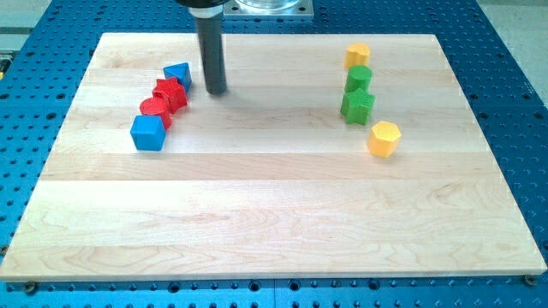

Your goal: Separate the red blocks

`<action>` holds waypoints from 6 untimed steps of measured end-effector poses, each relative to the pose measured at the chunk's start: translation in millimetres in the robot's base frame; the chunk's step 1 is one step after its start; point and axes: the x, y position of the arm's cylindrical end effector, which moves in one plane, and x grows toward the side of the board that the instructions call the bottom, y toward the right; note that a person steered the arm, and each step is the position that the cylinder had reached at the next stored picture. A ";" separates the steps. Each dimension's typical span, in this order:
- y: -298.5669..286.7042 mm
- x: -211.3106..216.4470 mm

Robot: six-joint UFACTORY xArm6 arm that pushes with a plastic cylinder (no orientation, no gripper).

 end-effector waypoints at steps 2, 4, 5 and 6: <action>-102.7 15.1; -91.0 15.2; -91.9 19.6; -122.6 25.6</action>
